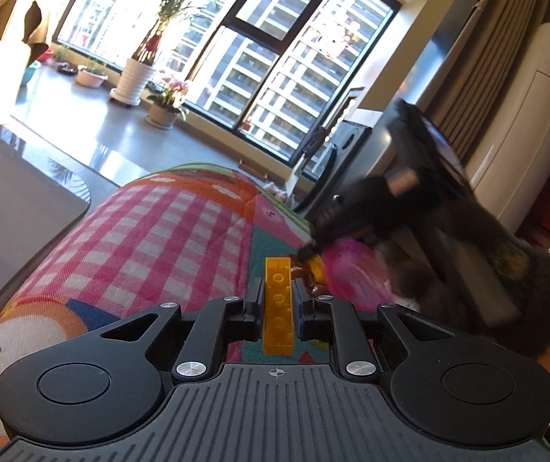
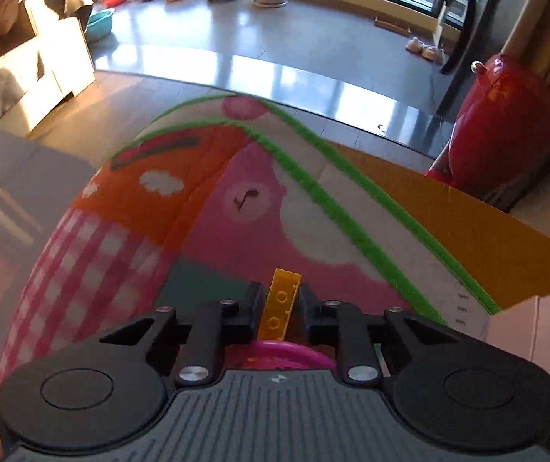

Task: Organize objects
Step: 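Lift the yellow brick with the left tool while the right tool grasps a second yellow brick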

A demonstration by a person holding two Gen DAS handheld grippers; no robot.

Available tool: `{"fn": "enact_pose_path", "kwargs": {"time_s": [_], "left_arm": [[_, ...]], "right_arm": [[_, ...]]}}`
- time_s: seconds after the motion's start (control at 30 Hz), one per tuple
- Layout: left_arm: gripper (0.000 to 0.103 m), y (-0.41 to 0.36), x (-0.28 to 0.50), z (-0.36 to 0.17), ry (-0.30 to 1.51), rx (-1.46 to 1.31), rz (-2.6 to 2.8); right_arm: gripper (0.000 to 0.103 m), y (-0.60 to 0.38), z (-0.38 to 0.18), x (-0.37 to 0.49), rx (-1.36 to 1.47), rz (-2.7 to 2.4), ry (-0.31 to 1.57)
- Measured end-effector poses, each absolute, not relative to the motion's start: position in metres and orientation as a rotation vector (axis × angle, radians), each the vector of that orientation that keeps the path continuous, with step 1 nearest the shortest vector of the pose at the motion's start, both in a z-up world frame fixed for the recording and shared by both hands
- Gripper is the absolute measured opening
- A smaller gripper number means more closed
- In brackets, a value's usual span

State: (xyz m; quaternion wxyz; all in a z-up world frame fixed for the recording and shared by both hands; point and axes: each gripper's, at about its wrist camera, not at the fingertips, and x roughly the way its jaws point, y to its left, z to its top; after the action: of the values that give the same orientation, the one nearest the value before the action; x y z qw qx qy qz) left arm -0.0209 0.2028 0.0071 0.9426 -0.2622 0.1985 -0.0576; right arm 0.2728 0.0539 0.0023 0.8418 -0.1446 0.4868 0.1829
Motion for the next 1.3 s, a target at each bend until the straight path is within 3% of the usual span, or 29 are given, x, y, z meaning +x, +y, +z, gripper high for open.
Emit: {"fn": "enact_pose_path", "kwargs": {"time_s": [0.4,0.53,0.63,0.7,0.73,0.8,0.83,1.13,1.3], "left_arm": [[0.017,0.202,-0.019,0.008,0.428,-0.530,-0.117],[0.017,0.200,-0.018,0.008,0.427,-0.534,-0.110],[0.017,0.200,-0.017,0.008,0.422,-0.530,-0.107],[0.017,0.198,-0.017,0.009,0.420,-0.519,-0.110],[0.017,0.197,-0.017,0.009,0.416,-0.517,-0.113],[0.017,0.197,-0.017,0.009,0.414,-0.522,-0.116],[0.017,0.197,-0.016,0.008,0.418,-0.529,-0.115],[0.017,0.200,-0.017,0.008,0.419,-0.542,-0.114],[0.017,0.190,-0.018,0.016,0.429,-0.502,-0.148]], "right_arm": [[0.019,0.001,0.022,0.144,-0.446,0.576,1.054],[0.021,0.000,0.037,0.167,-0.351,0.528,1.000],[0.031,0.012,0.037,0.205,-0.273,0.464,0.974],[0.031,0.021,0.026,0.230,-0.233,0.407,0.991],[0.031,0.025,0.020,0.241,-0.218,0.393,1.014],[0.016,0.030,0.010,0.253,-0.233,0.355,1.034],[0.014,0.030,0.009,0.252,-0.244,0.348,1.035],[0.014,-0.044,0.075,0.145,-0.243,0.481,0.935],[0.014,-0.123,0.074,0.081,-0.174,0.434,0.958]]}}
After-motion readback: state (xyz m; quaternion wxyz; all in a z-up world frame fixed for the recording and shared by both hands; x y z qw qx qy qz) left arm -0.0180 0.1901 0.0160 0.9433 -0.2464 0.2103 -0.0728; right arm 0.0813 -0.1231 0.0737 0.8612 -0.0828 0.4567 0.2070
